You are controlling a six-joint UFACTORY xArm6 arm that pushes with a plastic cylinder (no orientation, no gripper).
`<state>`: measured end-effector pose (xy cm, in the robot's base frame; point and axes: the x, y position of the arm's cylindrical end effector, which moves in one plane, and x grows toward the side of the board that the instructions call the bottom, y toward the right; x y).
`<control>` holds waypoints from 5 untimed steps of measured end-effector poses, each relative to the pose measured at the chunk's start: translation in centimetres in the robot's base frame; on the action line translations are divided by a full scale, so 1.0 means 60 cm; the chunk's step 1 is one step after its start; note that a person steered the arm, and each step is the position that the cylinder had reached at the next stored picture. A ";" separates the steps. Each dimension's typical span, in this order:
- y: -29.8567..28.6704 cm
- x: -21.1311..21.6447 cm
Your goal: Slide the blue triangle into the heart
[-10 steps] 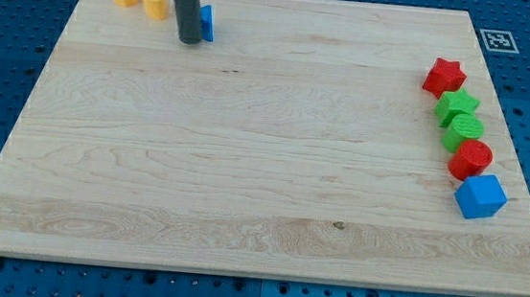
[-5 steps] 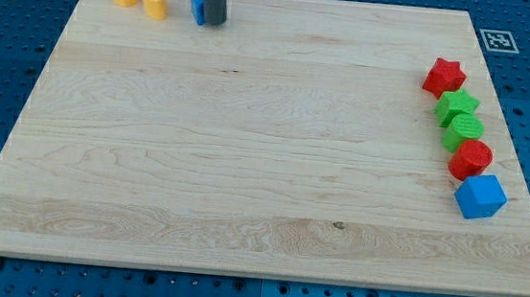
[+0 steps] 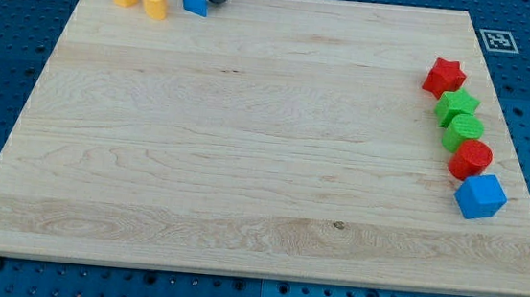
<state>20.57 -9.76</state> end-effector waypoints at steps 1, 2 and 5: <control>0.000 0.001; -0.006 0.006; -0.060 0.010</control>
